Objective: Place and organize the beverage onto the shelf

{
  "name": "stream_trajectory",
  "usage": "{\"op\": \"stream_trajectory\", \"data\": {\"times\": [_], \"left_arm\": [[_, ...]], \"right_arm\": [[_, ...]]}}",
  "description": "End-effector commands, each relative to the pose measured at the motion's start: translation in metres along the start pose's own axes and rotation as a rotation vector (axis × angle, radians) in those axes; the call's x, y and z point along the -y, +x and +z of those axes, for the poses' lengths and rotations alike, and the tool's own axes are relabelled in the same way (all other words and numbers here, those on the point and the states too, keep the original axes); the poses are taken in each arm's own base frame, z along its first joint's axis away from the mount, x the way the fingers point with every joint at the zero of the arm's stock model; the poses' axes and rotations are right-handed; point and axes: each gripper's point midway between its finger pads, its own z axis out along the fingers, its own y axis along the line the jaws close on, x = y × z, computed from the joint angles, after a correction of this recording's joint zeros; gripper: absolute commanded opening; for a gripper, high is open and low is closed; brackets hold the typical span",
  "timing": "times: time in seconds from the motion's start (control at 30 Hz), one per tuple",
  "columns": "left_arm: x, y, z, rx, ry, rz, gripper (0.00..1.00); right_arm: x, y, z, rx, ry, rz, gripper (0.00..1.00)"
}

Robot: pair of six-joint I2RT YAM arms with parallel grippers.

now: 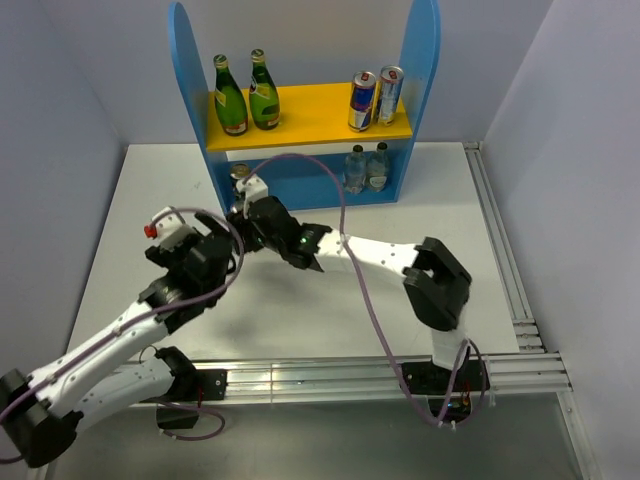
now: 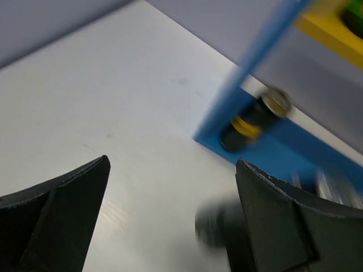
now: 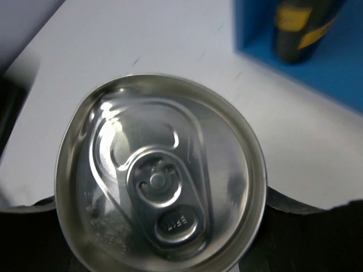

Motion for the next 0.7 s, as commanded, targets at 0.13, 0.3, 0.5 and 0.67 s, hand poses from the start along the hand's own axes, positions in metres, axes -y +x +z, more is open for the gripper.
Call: {"op": "stream_trajectory", "data": {"times": [0.13, 0.3, 0.5, 0.67], "left_arm": [[-0.007, 0.007, -0.041, -0.146, 0.202, -0.028, 0.99], [-0.026, 0.005, -0.034, -0.101, 0.084, -0.047, 0.99], [-0.026, 0.016, -0.033, -0.108, 0.092, -0.047, 0.99], [-0.029, 0.014, -0.035, -0.105, 0.129, -0.075, 0.99]], "right_arm": [[0.155, -0.081, 0.039, 0.238, 0.421, 0.184, 0.00], [0.166, -0.080, 0.028, 0.265, 0.438, 0.197, 0.00], [0.172, -0.088, 0.040, 0.264, 0.448, 0.190, 0.00], [0.176, -0.096, 0.055, 0.276, 0.445, 0.198, 0.00]]}}
